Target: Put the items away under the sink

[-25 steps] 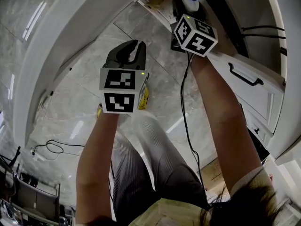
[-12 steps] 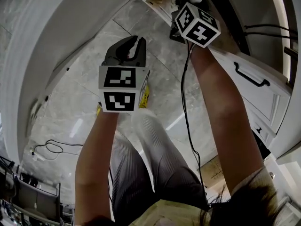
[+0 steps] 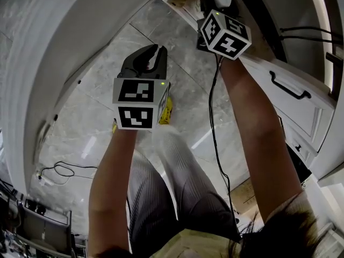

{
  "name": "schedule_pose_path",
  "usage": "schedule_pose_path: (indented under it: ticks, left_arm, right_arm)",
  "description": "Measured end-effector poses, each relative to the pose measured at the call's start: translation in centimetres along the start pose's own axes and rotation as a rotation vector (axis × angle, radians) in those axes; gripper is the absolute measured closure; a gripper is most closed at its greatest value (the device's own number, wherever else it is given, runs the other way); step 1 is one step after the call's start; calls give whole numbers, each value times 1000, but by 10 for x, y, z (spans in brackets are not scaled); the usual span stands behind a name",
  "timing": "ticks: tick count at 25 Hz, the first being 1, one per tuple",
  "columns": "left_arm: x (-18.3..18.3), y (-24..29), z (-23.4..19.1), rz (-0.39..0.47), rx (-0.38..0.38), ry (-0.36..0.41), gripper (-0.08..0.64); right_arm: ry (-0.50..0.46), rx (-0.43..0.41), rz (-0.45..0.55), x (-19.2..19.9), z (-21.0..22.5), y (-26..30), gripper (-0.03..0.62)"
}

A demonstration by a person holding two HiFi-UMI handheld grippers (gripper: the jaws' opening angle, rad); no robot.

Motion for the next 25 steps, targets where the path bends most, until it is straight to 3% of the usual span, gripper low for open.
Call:
schedule_pose_path:
  ticks: [25]
  left_arm:
    - [-13, -13, 15, 37, 37, 59, 477]
  right_arm:
    - [28, -12, -132, 29, -5, -29, 311]
Point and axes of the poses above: the fingertips, and each gripper's own axes: y forward along the fingers, z to its right, x out of its underside, the point moved 6 cm from there along -y, backward along the fingers, and after that the axes turned 14 degrees about -z, right-handed, at the moved point
